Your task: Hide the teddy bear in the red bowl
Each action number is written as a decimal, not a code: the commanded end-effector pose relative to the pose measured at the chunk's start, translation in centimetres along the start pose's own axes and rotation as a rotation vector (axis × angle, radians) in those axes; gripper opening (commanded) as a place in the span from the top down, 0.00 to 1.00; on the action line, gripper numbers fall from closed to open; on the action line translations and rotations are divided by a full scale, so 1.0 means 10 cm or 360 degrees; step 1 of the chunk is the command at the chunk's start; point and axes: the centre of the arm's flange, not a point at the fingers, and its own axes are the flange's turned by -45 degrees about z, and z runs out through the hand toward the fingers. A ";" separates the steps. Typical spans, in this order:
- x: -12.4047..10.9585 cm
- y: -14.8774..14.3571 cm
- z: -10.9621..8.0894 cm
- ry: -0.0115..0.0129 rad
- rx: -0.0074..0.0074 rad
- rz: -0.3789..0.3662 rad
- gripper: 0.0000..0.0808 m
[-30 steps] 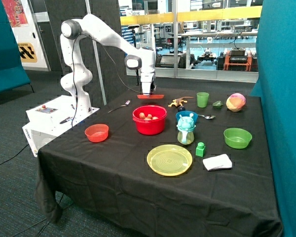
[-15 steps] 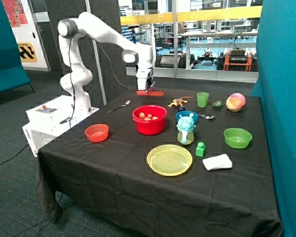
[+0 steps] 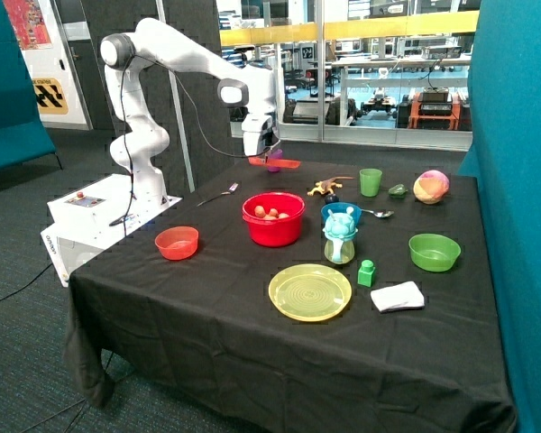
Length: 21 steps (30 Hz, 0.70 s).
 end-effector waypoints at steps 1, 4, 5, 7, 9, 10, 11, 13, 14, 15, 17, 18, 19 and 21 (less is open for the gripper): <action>0.03 0.26 -0.18 -0.00003 -0.00049 0.0221 1.00; 0.03 0.35 -0.16 -0.00002 -0.00049 0.0287 1.00; 0.03 0.39 -0.16 -0.00001 -0.00049 0.0313 1.00; 0.03 0.45 -0.14 -0.00001 -0.00049 0.0354 1.00; 0.03 0.51 -0.13 0.00000 -0.00049 0.0388 1.00; 0.02 0.54 -0.13 0.00000 -0.00049 0.0419 1.00; 0.02 0.56 -0.12 0.00000 -0.00049 0.0433 1.00; 0.01 0.61 -0.12 0.00001 -0.00049 0.0472 1.00; 0.01 0.63 -0.13 0.00001 -0.00049 0.0481 1.00; 0.01 0.65 -0.13 0.00001 -0.00049 0.0503 1.00; 0.02 0.69 -0.15 0.00002 -0.00049 0.0525 1.00; 0.02 0.70 -0.16 0.00002 -0.00049 0.0537 1.00; 0.02 0.71 -0.16 0.00002 -0.00049 0.0546 1.00; 0.02 0.76 -0.18 0.00003 -0.00049 0.0591 1.00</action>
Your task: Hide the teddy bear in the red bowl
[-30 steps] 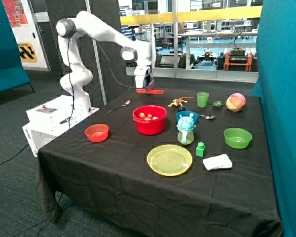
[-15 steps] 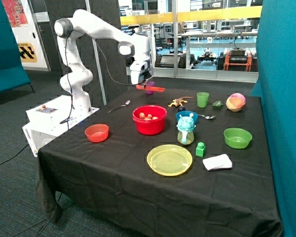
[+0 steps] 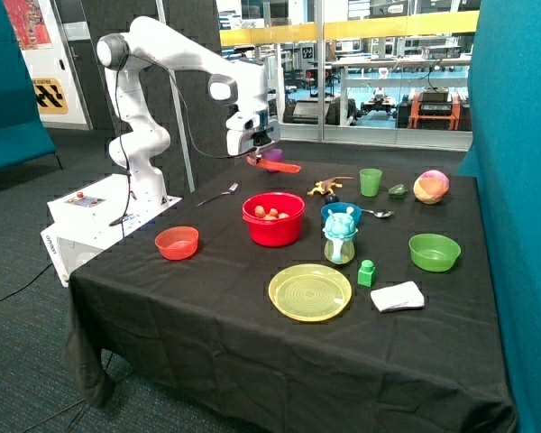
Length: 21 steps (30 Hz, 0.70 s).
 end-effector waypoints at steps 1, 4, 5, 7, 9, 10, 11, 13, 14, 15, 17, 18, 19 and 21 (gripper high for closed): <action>0.07 0.19 -0.04 -0.00040 -0.00023 0.0166 1.00; 0.08 0.23 -0.04 -0.00040 -0.00024 0.0184 1.00; 0.09 0.26 -0.04 -0.00040 -0.00024 0.0215 1.00; 0.10 0.30 -0.04 -0.00039 -0.00024 0.0236 1.00; 0.12 0.35 -0.05 -0.00039 -0.00024 0.0259 1.00; 0.14 0.37 -0.05 -0.00039 -0.00025 0.0268 1.00; 0.14 0.39 -0.05 -0.00039 -0.00025 0.0271 1.00; 0.17 0.46 -0.05 -0.00039 -0.00025 0.0306 1.00; 0.18 0.49 -0.05 -0.00039 -0.00025 0.0314 1.00; 0.19 0.53 -0.05 -0.00039 -0.00025 0.0324 1.00; 0.20 0.57 -0.03 -0.00039 -0.00025 0.0323 1.00; 0.21 0.59 -0.03 -0.00039 -0.00025 0.0326 1.00; 0.22 0.61 -0.02 -0.00039 -0.00025 0.0332 1.00; 0.25 0.68 0.01 -0.00039 -0.00025 0.0338 1.00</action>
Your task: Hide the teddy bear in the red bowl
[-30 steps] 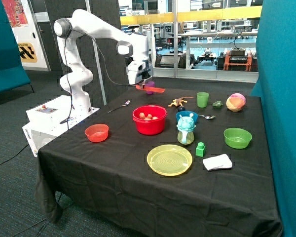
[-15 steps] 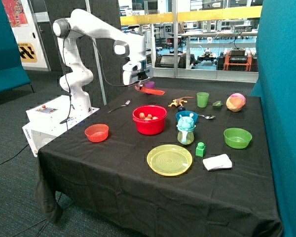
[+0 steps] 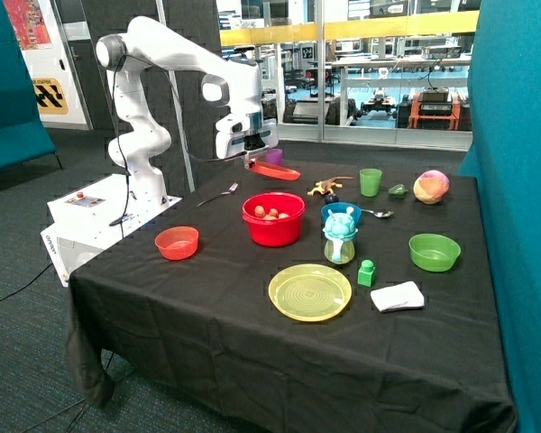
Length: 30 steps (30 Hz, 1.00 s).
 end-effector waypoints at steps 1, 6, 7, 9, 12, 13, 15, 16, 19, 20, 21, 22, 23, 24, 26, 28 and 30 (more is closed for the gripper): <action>0.15 0.23 0.05 -0.00011 0.00006 0.0084 1.00; 0.25 0.31 0.07 -0.00012 0.00006 0.0090 1.00; 0.29 0.32 0.07 -0.00012 0.00006 0.0091 1.00; 0.35 0.33 0.07 -0.00012 0.00006 0.0090 1.00; 0.44 0.31 0.07 -0.00011 0.00006 0.0089 1.00; 0.45 0.31 0.06 -0.00011 0.00006 0.0085 1.00; 0.49 0.31 0.06 -0.00011 0.00006 0.0087 1.00; 0.50 0.31 0.05 -0.00011 0.00006 0.0088 1.00; 0.53 0.37 0.05 -0.00012 0.00006 0.0095 1.00; 0.53 0.38 0.05 -0.00012 0.00006 0.0095 1.00; 0.53 0.39 0.05 -0.00012 0.00006 0.0095 1.00; 0.54 0.41 0.05 -0.00012 0.00006 0.0099 1.00; 0.55 0.44 0.04 -0.00012 0.00006 0.0106 1.00; 0.57 0.48 0.03 -0.00012 0.00006 0.0112 1.00; 0.58 0.53 0.02 -0.00012 0.00006 0.0113 1.00; 0.62 0.60 -0.02 -0.00012 0.00006 0.0128 1.00; 0.67 0.66 -0.05 -0.00012 0.00006 0.0127 1.00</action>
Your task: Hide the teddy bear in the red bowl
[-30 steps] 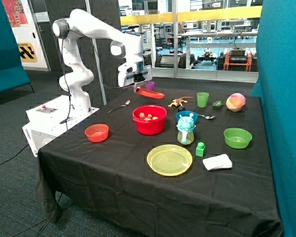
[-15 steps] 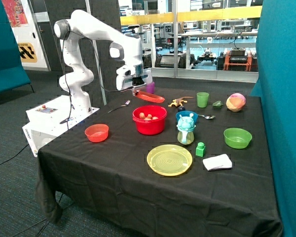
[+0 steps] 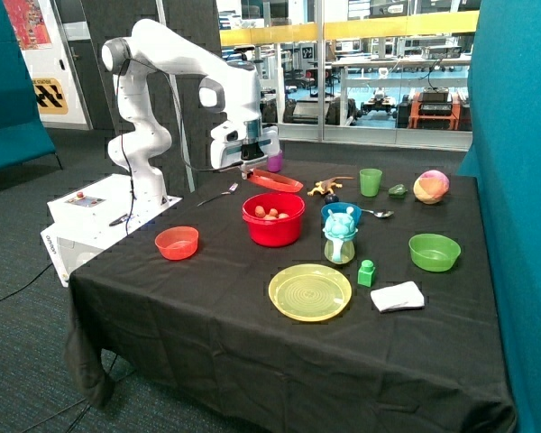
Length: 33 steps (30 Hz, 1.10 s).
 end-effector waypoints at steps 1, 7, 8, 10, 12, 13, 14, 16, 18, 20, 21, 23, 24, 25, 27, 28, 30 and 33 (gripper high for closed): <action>0.14 0.17 -0.07 -0.00005 0.00034 0.0016 1.00; 0.23 0.30 -0.09 -0.00004 0.00034 0.0006 1.00; 0.25 0.32 -0.09 -0.00004 0.00034 0.0006 1.00; 0.26 0.33 -0.08 -0.00004 0.00034 0.0003 1.00; 0.29 0.34 -0.05 -0.00004 0.00034 -0.0003 1.00; 0.30 0.35 -0.03 -0.00004 0.00034 -0.0006 1.00; 0.30 0.35 -0.02 -0.00004 0.00034 -0.0012 1.00; 0.31 0.35 0.00 -0.00004 0.00034 -0.0018 1.00; 0.33 0.34 0.05 -0.00004 0.00034 -0.0034 1.00; 0.34 0.33 0.11 -0.00004 0.00034 -0.0043 1.00; 0.35 0.32 0.14 -0.00004 0.00034 -0.0048 1.00; 0.36 0.31 0.18 -0.00004 0.00034 -0.0055 1.00; 0.36 0.30 0.19 -0.00004 0.00034 -0.0061 1.00; 0.37 0.30 0.21 -0.00004 0.00034 -0.0067 1.00; 0.39 0.29 0.23 -0.00004 0.00034 -0.0076 1.00; 0.40 0.28 0.24 -0.00003 0.00034 -0.0087 1.00; 0.42 0.26 0.27 -0.00003 0.00034 -0.0092 1.00; 0.45 0.25 0.30 -0.00003 0.00034 -0.0108 1.00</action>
